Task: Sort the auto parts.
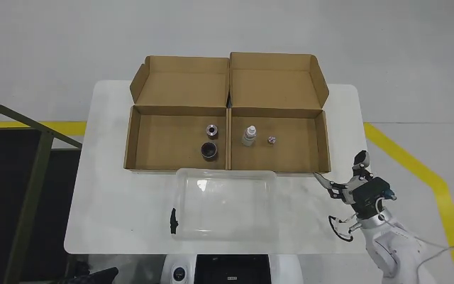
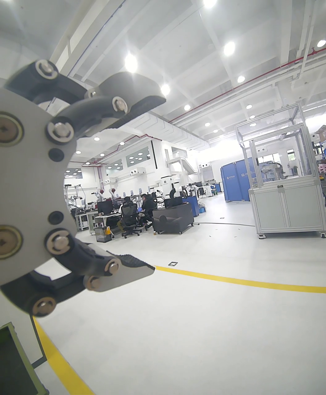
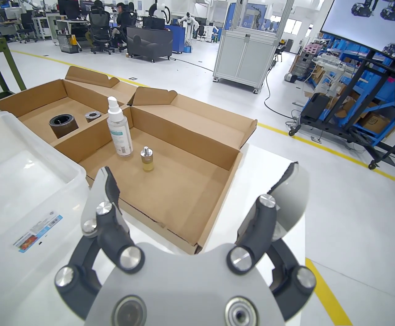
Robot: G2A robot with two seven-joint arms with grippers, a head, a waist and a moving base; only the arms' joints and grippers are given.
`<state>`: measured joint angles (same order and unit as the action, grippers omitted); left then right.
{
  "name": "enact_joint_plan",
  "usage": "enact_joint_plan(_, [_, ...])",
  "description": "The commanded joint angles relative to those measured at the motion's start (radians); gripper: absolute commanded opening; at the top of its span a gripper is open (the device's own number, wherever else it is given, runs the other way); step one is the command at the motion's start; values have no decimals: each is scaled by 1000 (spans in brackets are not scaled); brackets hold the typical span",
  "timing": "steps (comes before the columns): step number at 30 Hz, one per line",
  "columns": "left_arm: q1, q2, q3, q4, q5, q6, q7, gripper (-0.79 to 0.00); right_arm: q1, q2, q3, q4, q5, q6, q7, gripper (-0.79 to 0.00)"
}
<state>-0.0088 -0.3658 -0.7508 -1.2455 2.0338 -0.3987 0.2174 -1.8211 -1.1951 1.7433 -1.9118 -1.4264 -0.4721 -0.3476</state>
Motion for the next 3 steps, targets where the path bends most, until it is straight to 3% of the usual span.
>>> enact_joint_plan(1, [0, 0, 0, 0, 0, 0, 0, -1, 0, 0, 0, 0, 0, 0, 0, 0])
enact_joint_plan(3, [0, 0, 0, 0, 0, 0, 0, 0, 0, 0, 0, 0, 0, 0, 0, 0])
